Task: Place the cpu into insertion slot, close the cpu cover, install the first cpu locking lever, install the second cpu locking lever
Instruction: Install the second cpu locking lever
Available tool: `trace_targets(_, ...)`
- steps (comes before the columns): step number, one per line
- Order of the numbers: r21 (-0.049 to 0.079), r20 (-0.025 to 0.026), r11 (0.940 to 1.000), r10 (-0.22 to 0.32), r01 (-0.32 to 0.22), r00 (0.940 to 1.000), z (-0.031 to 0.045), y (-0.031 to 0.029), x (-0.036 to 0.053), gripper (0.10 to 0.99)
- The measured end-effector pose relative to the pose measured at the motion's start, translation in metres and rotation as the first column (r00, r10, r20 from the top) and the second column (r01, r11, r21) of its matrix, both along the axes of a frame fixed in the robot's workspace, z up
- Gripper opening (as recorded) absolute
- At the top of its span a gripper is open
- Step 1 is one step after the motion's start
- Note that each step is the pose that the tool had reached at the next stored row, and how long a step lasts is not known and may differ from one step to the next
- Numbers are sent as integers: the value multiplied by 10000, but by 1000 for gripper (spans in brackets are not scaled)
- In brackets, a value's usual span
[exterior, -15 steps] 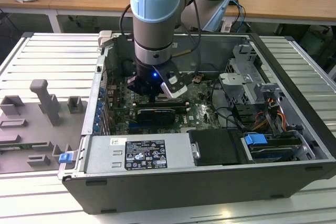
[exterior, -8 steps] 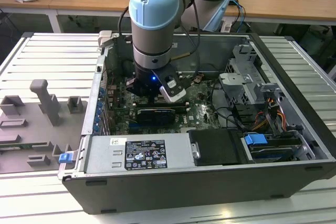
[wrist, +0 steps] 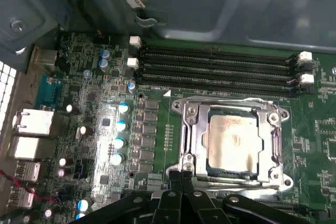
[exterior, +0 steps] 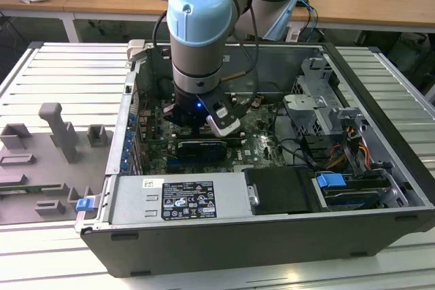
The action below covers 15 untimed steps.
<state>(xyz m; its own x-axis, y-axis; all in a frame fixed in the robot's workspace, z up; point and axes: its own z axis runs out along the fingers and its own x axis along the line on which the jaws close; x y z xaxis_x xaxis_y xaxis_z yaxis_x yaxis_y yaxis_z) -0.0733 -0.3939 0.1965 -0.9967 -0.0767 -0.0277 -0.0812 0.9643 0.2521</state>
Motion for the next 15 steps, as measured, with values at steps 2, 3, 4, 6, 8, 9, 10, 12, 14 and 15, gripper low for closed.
trace_targets(2, 81, -5, 10000, 7, -7, 10000, 2, -2, -2, 106)
trace_targets(3, 131, -4, 9999, 7, -7, 10000, 2, -4, -5, 106)
trace_targets(4, 137, -4, 9999, 8, -8, 10000, 2, -6, -8, 106)
trace_targets(6, 136, -2, 9999, 7, -7, 10000, 8, -10, -15, 106)
trace_targets(8, 134, 8, 9999, 6, -6, 10000, 22, -11, -24, 106)
trace_targets(9, 135, 16, 9999, 7, -8, 10000, 26, -12, -29, 106)
trace_targets(10, 133, 17, 9999, 9, -9, 10000, 27, -15, -32, 106)
trace_targets(12, 132, 22, 9999, 7, -7, 10000, 35, -19, -39, 106)
trace_targets(14, 134, 25, 9999, 9, -9, 10000, 47, -19, -40, 106)
trace_targets(15, 133, 25, 9999, 8, -9, 10000, 54, -19, -41, 106)
